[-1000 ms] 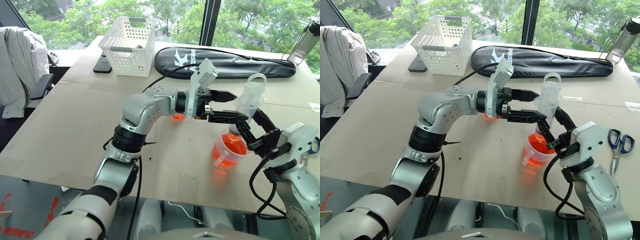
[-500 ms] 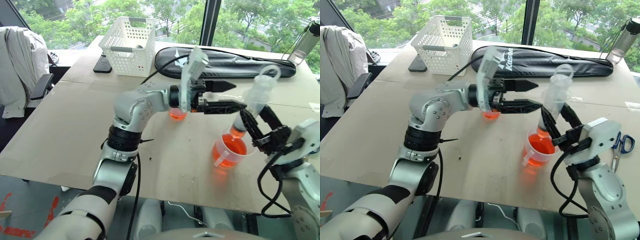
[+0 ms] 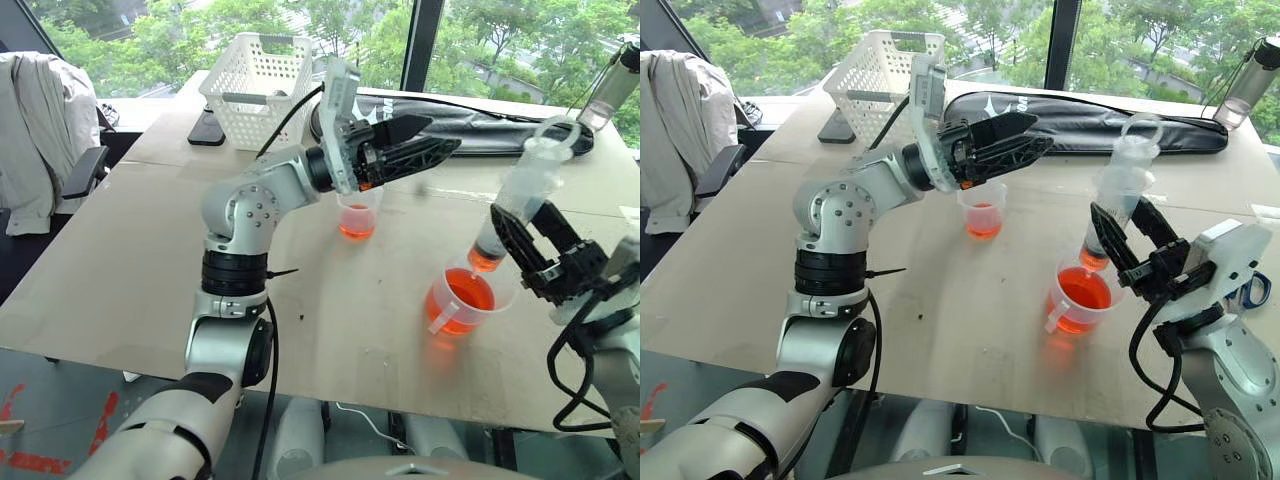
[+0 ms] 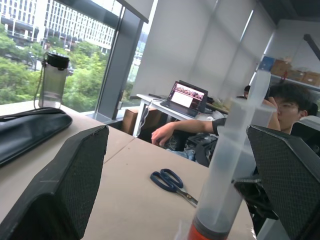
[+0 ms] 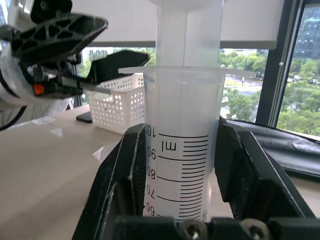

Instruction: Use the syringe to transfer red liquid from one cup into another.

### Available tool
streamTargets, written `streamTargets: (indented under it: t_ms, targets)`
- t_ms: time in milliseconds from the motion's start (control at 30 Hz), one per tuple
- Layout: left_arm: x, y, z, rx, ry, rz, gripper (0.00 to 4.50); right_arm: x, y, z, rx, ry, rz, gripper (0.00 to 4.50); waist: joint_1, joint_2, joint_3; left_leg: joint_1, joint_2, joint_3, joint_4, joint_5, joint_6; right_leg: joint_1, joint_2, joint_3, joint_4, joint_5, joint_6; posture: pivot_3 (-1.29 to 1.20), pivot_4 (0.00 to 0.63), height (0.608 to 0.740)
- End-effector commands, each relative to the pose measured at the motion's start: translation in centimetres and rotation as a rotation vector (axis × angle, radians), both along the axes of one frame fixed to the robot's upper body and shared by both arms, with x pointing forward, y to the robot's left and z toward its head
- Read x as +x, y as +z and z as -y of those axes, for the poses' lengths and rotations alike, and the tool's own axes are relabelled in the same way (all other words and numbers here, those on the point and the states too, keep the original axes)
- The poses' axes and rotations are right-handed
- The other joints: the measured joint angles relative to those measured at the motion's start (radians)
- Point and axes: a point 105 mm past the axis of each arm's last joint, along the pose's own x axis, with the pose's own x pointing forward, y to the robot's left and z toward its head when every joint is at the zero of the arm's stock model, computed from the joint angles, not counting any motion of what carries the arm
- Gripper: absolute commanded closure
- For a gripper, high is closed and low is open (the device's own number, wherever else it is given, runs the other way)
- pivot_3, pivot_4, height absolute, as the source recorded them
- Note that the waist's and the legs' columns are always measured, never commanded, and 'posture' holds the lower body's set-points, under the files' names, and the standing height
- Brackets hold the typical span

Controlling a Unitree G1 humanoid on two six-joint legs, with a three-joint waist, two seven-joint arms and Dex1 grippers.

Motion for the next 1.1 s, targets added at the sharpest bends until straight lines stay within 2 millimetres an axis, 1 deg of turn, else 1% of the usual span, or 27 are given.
streamTargets:
  t_ms: [33,100,133,200,300,433,500,533,600,667,733,767,833,900,933,1000,1067,1100]
  targets:
    - [-0.6,1.1,-0.2,-0.024,0.010,0.056,0.00,-0.1,1.5,0.5,0.003,-0.002,0.058,2.99,0.000,0.000,0.000,0.000,0.000,0.000,0.000,0.000,0.000,0.000,0.000,0.000,0.000,0.000,0.000,0.00,0.150,0.724]
    - [-0.5,0.9,-0.4,-0.025,0.021,0.053,0.00,0.1,0.7,0.1,-0.095,0.020,0.039,2.99,-0.001,0.000,0.000,0.000,0.000,0.000,0.000,0.000,0.000,0.000,0.000,0.000,0.000,0.000,0.000,0.00,0.150,0.724]
    - [-0.5,0.9,-0.4,-0.027,0.024,0.051,0.00,0.1,0.8,0.1,-0.074,0.019,0.037,2.99,-0.001,0.000,0.000,0.000,0.000,0.001,0.000,0.000,0.000,0.000,0.000,0.001,0.000,0.000,0.000,0.00,0.150,0.724]
    - [-0.4,0.8,-0.4,-0.028,0.032,0.047,0.00,0.2,1.6,0.5,0.014,0.008,0.050,2.99,-0.001,0.000,0.000,0.000,0.000,0.000,0.000,0.000,0.000,0.000,0.000,0.000,0.000,0.000,0.000,0.00,0.150,0.724]
    - [0.0,1.0,-0.4,-0.039,0.062,0.047,0.00,0.0,2.8,1.0,0.094,0.007,0.076,2.99,-0.001,0.000,0.000,0.000,0.000,0.000,-0.001,0.000,0.000,0.000,0.000,0.000,0.000,0.000,0.000,0.00,0.150,0.724]
    - [1.8,1.5,-1.1,-0.058,0.163,0.055,0.00,-0.3,4.7,1.1,0.211,0.051,0.109,2.99,0.000,0.000,0.000,0.000,0.000,0.000,0.000,0.000,0.000,0.000,0.000,0.000,0.000,0.000,0.000,0.00,0.150,0.724]
    - [3.0,2.2,-2.0,-0.092,0.233,0.054,0.00,-0.3,6.0,0.4,0.236,0.112,0.127,2.99,-0.002,0.000,0.000,0.000,0.000,0.000,0.000,0.000,0.000,0.000,0.000,0.000,0.000,0.000,0.000,0.00,0.150,0.724]
    - [3.7,2.8,-2.6,-0.113,0.278,0.057,0.00,-0.1,6.6,-0.2,0.244,0.154,0.136,2.99,-0.005,0.000,0.000,0.000,0.000,0.000,0.000,0.000,0.000,0.000,0.000,0.000,0.000,0.000,0.000,0.00,0.150,0.724]
    - [5.1,3.6,-4.0,-0.145,0.379,0.069,0.00,0.9,7.6,-1.4,0.247,0.214,0.138,2.99,-0.005,0.000,0.000,0.000,0.000,0.000,-0.001,0.000,0.000,0.000,0.000,0.000,0.000,0.000,0.000,0.00,0.150,0.724]
    - [6.4,4.3,-5.7,-0.165,0.481,0.082,0.00,2.4,8.3,-3.0,0.238,0.270,0.145,2.99,-0.010,0.000,0.001,0.001,0.000,0.001,-0.001,0.000,0.000,0.000,0.000,0.001,0.000,0.000,0.000,0.00,0.150,0.724]
    - [7.8,4.8,-7.6,-0.172,0.602,0.107,0.00,4.4,8.7,-4.5,0.239,0.287,0.137,2.99,-0.008,0.000,0.001,0.002,0.000,0.000,-0.001,0.000,0.000,-0.001,0.001,0.002,0.001,0.000,0.000,0.00,0.150,0.724]
    - [8.1,4.9,-8.2,-0.173,0.637,0.117,0.00,5.1,8.8,-5.0,0.239,0.288,0.134,2.99,-0.006,0.000,0.001,0.002,0.000,-0.001,-0.002,0.000,0.000,-0.001,0.002,0.002,0.001,0.001,0.000,0.00,0.150,0.724]
    - [9.0,5.3,-10.1,-0.179,0.738,0.134,0.00,6.1,9.3,-6.8,0.249,0.334,0.154,2.99,-0.004,0.000,0.001,0.001,0.000,-0.001,-0.004,0.000,0.000,-0.001,0.002,0.002,0.000,0.002,0.003,0.00,0.150,0.724]
    - [9.4,5.5,-12.3,-0.159,0.832,0.163,0.00,7.4,9.7,-9.4,0.255,0.386,0.166,2.99,-0.004,0.000,0.001,-0.001,0.000,-0.001,-0.005,0.000,0.000,-0.004,0.002,0.001,0.000,0.002,0.003,0.00,0.150,0.724]
    - [9.4,5.6,-12.9,-0.150,0.855,0.180,0.00,7.8,9.7,-10.3,0.247,0.399,0.171,2.99,-0.008,0.000,0.001,-0.002,0.000,-0.001,-0.005,0.000,0.000,-0.004,0.002,0.001,-0.001,0.003,0.004,0.00,0.150,0.724]
    - [9.3,5.5,-13.6,-0.146,0.875,0.186,0.00,9.1,9.2,-11.6,0.238,0.392,0.159,2.99,-0.003,0.000,0.001,-0.005,0.000,0.000,-0.006,0.000,0.000,-0.008,0.002,0.002,-0.001,0.003,0.004,0.00,0.150,0.724]
    - [9.2,5.4,-13.8,-0.144,0.881,0.185,0.00,9.9,8.7,-12.2,0.218,0.379,0.153,2.99,0.002,0.000,0.001,-0.009,0.000,-0.002,-0.005,0.000,0.000,-0.009,0.001,-0.002,-0.003,0.003,0.004,0.00,0.150,0.724]
    - [9.1,5.3,-13.8,-0.134,0.882,0.192,0.00,10.5,8.2,-12.7,0.196,0.366,0.155,2.99,0.006,0.000,0.001,-0.013,0.000,-0.003,-0.004,0.000,0.000,-0.012,0.001,-0.003,-0.002,0.003,0.004,0.00,0.150,0.724]
